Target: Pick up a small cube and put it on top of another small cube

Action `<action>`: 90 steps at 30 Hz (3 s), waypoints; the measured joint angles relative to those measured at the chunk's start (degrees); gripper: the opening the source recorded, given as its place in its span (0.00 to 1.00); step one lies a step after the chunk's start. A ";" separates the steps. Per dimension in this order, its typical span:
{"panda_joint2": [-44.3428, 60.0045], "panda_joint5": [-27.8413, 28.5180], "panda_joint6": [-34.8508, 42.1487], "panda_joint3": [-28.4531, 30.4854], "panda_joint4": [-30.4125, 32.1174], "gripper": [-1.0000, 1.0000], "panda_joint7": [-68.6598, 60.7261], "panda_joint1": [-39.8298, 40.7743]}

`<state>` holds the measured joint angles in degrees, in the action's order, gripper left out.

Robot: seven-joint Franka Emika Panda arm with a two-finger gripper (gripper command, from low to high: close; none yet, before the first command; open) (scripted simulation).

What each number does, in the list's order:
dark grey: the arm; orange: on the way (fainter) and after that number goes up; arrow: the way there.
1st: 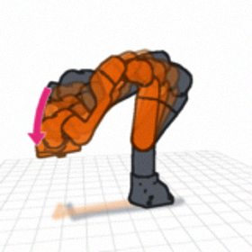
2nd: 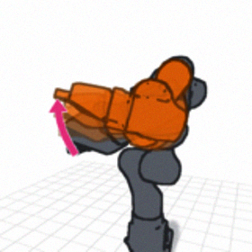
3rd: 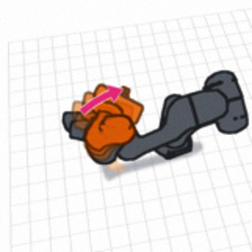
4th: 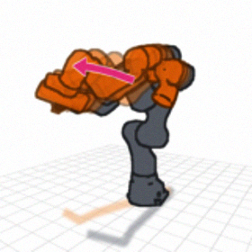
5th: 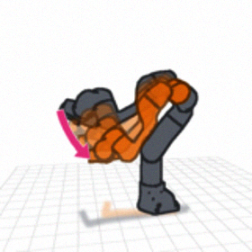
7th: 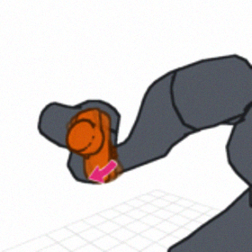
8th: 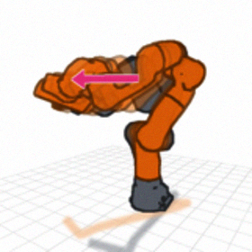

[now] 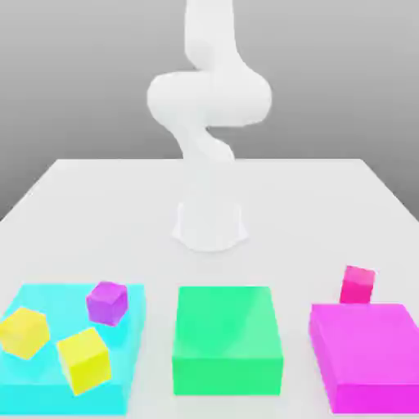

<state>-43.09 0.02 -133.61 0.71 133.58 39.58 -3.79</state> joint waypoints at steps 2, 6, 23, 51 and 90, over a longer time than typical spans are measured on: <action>2.32 -0.02 -1.55 0.57 1.52 0.50 -5.32 -3.16; 6.72 -0.11 -4.48 1.60 4.41 0.50 -15.43 -9.10; 25.32 -1.79 -16.80 3.51 16.55 0.50 -58.91 -31.84; 57.83 0.14 -40.75 -0.65 26.14 0.00 -99.41 -47.92; 34.32 10.43 -16.81 36.87 24.45 1.00 -111.95 -6.94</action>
<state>-8.77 10.45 -150.42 37.58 158.03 -72.37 -10.72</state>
